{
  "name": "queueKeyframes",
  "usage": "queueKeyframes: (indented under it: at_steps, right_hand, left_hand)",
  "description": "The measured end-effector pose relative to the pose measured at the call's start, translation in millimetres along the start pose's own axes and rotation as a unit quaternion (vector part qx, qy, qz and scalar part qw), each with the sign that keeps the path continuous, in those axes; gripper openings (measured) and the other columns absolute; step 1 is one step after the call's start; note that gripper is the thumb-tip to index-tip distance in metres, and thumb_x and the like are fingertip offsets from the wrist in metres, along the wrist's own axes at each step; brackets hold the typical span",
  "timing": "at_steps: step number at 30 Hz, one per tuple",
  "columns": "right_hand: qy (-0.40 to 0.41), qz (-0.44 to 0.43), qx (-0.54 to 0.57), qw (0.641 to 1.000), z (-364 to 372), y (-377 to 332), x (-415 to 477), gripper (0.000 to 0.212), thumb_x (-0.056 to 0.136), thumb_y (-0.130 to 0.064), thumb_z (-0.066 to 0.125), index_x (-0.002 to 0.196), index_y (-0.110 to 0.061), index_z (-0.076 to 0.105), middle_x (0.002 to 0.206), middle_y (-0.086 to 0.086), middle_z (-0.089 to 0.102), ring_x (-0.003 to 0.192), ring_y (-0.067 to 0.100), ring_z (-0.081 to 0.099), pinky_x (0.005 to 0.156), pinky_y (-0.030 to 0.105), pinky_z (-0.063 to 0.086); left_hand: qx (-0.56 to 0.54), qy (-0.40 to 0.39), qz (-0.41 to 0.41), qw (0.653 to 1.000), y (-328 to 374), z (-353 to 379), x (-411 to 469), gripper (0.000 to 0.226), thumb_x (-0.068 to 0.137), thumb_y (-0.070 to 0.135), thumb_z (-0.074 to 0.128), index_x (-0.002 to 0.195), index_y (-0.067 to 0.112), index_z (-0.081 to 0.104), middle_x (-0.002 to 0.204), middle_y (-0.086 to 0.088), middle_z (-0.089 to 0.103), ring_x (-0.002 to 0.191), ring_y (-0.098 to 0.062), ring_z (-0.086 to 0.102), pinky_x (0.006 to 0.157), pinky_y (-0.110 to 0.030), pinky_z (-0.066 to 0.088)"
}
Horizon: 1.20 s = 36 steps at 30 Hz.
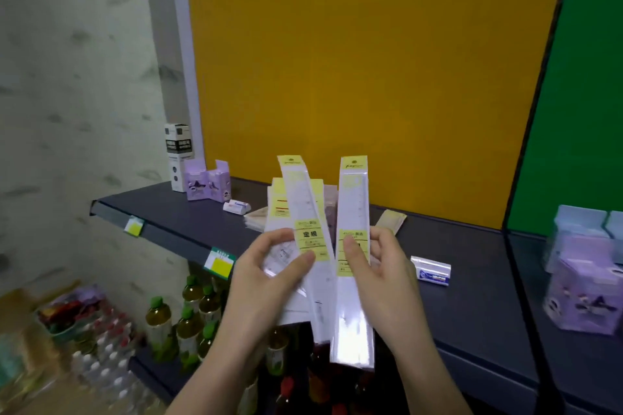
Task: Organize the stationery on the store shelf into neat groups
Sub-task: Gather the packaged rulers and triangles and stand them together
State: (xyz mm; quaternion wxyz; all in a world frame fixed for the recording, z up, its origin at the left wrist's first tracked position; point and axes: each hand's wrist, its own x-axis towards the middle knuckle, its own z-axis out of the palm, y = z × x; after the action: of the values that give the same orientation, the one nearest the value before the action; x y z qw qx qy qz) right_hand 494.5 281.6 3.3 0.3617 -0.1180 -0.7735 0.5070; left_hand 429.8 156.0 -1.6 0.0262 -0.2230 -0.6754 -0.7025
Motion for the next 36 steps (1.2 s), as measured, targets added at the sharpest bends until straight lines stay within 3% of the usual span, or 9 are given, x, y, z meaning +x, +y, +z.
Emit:
queueKeyframes:
  at_steps: [2,4,7,10,14,16,25,32,36]
  right_hand:
    - [0.021,0.012,-0.022,0.999,-0.7,2.6,11.2,0.015,0.092,-0.036,0.049,0.092,-0.022,0.054,0.079,0.011,0.065,0.055,0.014,0.051,0.051,0.023,0.039]
    - [0.049,0.034,-0.033,0.998,-2.6,5.4,23.6,0.017,0.093,-0.033,0.048,0.091,-0.018,0.055,0.08,0.018,0.065,0.058,0.017,0.057,0.052,0.024,0.04]
    - [0.09,0.055,-0.086,0.991,-5.6,12.0,45.1,0.016,0.095,-0.027,0.046,0.091,-0.017,0.058,0.073,0.006,0.066,0.059,0.01,0.062,0.05,0.018,0.042]
    - [0.111,0.088,-0.158,0.977,-7.1,21.1,71.4,0.021,0.095,-0.022,0.043,0.096,-0.015,0.062,0.076,-0.001,0.064,0.066,0.015,0.057,0.053,0.027,0.041]
    - [0.128,0.153,-0.259,0.945,-1.6,34.9,109.1,0.025,0.093,-0.026,0.046,0.107,-0.013,0.062,0.099,0.008,0.069,0.091,0.027,0.064,0.081,0.044,0.052]
    - [0.134,0.183,-0.306,0.925,3.2,41.5,121.2,0.029,0.093,-0.029,0.048,0.112,-0.012,0.061,0.109,0.009,0.067,0.102,0.029,0.06,0.086,0.042,0.049]
    - [0.156,0.267,-0.406,0.86,9.1,61.2,129.5,0.03,0.089,-0.034,0.053,0.108,-0.015,0.064,0.114,0.009,0.066,0.106,0.03,0.059,0.087,0.037,0.047]
    - [0.15,0.269,-0.439,0.844,14.5,64.2,131.5,0.029,0.088,-0.037,0.054,0.104,-0.016,0.066,0.113,0.009,0.067,0.104,0.03,0.06,0.085,0.036,0.048]
    - [0.155,0.25,-0.527,0.797,24.0,45.6,123.4,0.031,0.089,-0.038,0.052,0.099,-0.013,0.067,0.106,0.012,0.067,0.098,0.033,0.06,0.073,0.035,0.046]
  left_hand:
    - [-0.013,-0.009,-0.006,1.0,-2.8,-12.6,21.3,0.024,0.074,0.019,0.072,0.094,0.03,0.064,0.105,0.009,0.068,0.089,-0.011,0.066,0.066,-0.021,0.049]
    - [-0.024,-0.022,-0.014,0.999,-5.9,-28.4,46.5,0.024,0.076,0.016,0.069,0.096,0.027,0.062,0.1,0.011,0.066,0.068,0.001,0.067,0.051,-0.011,0.048]
    - [-0.028,-0.05,-0.021,0.998,-14.9,-54.2,88.7,0.027,0.077,0.014,0.067,0.101,0.025,0.061,0.098,0.011,0.064,0.058,0.007,0.064,0.045,-0.007,0.045]
    - [-0.033,-0.085,-0.028,0.995,-25.6,-77.3,131.9,0.031,0.077,0.012,0.068,0.105,0.024,0.061,0.103,0.006,0.066,0.063,0.002,0.066,0.051,-0.013,0.049]
    - [-0.06,-0.147,-0.049,0.986,-36.1,-95.6,186.0,0.039,0.078,0.006,0.065,0.111,0.025,0.059,0.099,0.006,0.066,0.065,-0.004,0.069,0.047,-0.016,0.053]
    - [-0.067,-0.174,-0.06,0.981,-45.3,-98.6,206.2,0.042,0.077,0.006,0.065,0.113,0.026,0.058,0.102,0.004,0.067,0.075,-0.011,0.07,0.054,-0.025,0.056]
    - [-0.103,-0.257,-0.08,0.958,-63.4,-93.6,246.2,0.05,0.075,0.002,0.066,0.118,0.025,0.054,0.106,-0.003,0.067,0.094,-0.025,0.066,0.076,-0.037,0.051]
    - [-0.14,-0.271,-0.085,0.949,-62.8,-88.5,245.3,0.054,0.074,0.002,0.067,0.119,0.027,0.05,0.101,0.001,0.066,0.093,-0.024,0.065,0.074,-0.038,0.052]
    - [-0.16,-0.264,-0.087,0.947,-58.9,-87.1,235.9,0.065,0.074,0.002,0.066,0.124,0.035,0.04,0.099,0.006,0.066,0.086,-0.019,0.068,0.062,-0.034,0.057]
